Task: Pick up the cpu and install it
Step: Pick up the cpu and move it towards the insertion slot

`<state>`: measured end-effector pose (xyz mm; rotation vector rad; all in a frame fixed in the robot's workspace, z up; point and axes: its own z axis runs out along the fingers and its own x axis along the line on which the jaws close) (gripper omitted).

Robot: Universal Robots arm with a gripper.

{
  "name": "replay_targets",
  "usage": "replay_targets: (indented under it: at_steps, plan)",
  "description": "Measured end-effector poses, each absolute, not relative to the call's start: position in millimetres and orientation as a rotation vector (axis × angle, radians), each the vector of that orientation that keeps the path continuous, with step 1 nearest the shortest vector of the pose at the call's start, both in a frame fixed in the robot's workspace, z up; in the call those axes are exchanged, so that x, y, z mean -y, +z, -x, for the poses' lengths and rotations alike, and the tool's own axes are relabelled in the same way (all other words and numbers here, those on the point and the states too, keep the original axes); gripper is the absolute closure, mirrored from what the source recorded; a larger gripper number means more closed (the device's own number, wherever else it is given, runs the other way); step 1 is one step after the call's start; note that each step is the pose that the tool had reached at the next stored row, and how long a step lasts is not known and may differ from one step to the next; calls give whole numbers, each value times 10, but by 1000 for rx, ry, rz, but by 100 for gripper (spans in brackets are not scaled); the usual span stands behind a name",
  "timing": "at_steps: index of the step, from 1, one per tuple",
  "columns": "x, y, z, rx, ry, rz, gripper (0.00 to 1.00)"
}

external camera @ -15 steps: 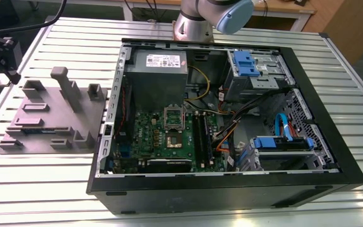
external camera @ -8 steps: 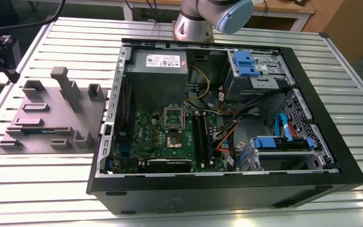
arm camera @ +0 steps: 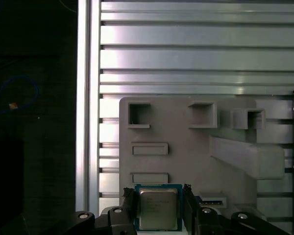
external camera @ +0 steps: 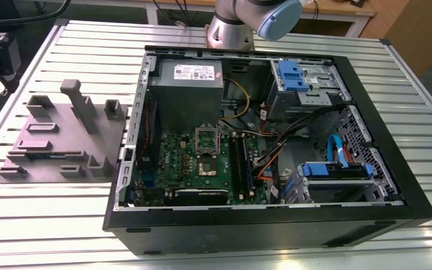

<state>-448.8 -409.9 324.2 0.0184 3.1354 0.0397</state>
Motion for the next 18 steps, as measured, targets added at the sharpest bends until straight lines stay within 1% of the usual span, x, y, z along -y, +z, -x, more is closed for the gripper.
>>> replay_targets:
  at_steps: [18]
  plan:
    - [4099, 3303, 4488, -3136, 40, -18, 52]
